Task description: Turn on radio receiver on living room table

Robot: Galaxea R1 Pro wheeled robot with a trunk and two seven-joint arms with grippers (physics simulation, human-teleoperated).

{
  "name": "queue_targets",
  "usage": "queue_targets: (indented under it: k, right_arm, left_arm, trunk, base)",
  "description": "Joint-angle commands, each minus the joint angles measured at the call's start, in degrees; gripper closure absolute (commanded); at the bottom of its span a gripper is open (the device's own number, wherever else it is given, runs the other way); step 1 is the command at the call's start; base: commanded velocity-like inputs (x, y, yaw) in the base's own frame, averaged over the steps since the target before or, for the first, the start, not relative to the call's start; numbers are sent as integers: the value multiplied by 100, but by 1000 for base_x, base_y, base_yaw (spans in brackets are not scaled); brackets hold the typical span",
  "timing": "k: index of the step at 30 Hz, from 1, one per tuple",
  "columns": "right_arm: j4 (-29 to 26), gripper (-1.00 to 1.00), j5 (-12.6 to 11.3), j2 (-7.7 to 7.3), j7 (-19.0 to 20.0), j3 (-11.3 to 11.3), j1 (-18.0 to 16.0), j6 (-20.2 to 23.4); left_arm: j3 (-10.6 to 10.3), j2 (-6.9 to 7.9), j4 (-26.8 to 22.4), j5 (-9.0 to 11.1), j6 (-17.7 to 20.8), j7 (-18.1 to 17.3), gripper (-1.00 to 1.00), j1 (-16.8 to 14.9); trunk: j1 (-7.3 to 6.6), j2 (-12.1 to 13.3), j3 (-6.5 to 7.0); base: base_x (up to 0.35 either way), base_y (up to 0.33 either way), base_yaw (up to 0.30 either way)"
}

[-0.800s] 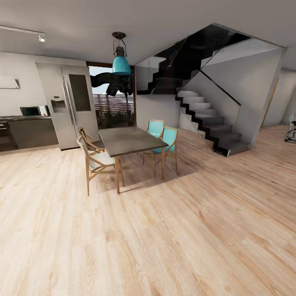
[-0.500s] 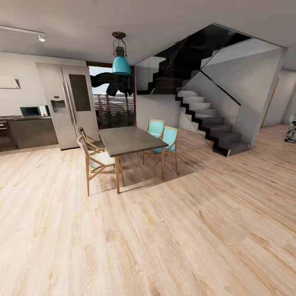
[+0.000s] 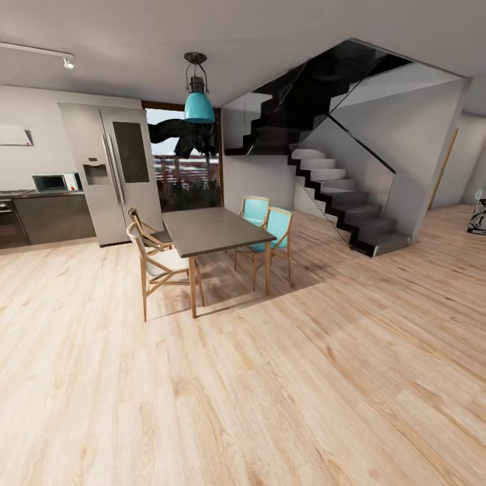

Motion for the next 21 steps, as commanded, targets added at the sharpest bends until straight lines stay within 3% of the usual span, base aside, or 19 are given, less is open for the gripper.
queue_targets:
  k: [1, 7, 8, 9, 11, 12, 15, 16, 17, 21]
  right_arm:
    - [-33, -100, 1, -8, -1, 1, -1, -33]
    - [-228, -100, 3, -202, -9, -6, -35, -226]
    - [-1266, -100, 3, -406, -10, -4, -45, -286]
    - [-1755, -100, 3, -498, -10, -8, -64, -279]
    - [-2187, -100, 3, -605, -7, -9, -152, -269]
    - [-2413, -100, 15, -724, 0, -9, -351, -233]
    - [-2529, -100, 36, -909, 17, -10, -684, 71]
    - [-2537, -100, 46, -930, 20, -8, -727, 137]
    - [-2557, -100, 105, -1016, 29, -4, -887, 332]
    - [-2555, -100, 375, -1140, 32, 0, -1030, 416]
  left_arm:
    - [0, -2, -6, 0, -33, 0, -100, 0]
    - [-3, -45, -200, 0, -226, 31, -100, 0]
    - [-3, -45, -714, -3, -811, 30, -100, 0]
    - [-3, -37, -1180, -15, -815, 29, -100, 0]
    - [-3, -15, -1660, -22, -645, 35, -100, 0]
    - [-3, -2, -2231, -24, -194, 49, -100, -4]
    - [-3, -7, -3178, -26, 713, 53, -100, -8]
    - [-3, -6, -3326, -28, 844, 54, -100, -8]
    - [-3, 0, -3861, -34, 1254, 58, -100, -13]
    - [22, 44, -4348, -50, 1542, 131, -100, -33]
  trunk:
    - [0, 0, 0]
    - [0, 0, 0]
    - [0, 0, 0]
    - [0, 0, 0]
    - [0, 0, 0]
    - [0, 0, 0]
    - [0, 0, 0]
    - [0, 0, 0]
    - [0, 0, 0]
    - [0, 0, 0]
  base:
    - [0, 0, 0]
    - [0, 0, 0]
    - [0, 0, 0]
    - [0, 0, 0]
    - [0, 0, 0]
    - [0, 0, 0]
    - [0, 0, 0]
    - [0, 0, 0]
    - [0, 0, 0]
    - [0, 0, 0]
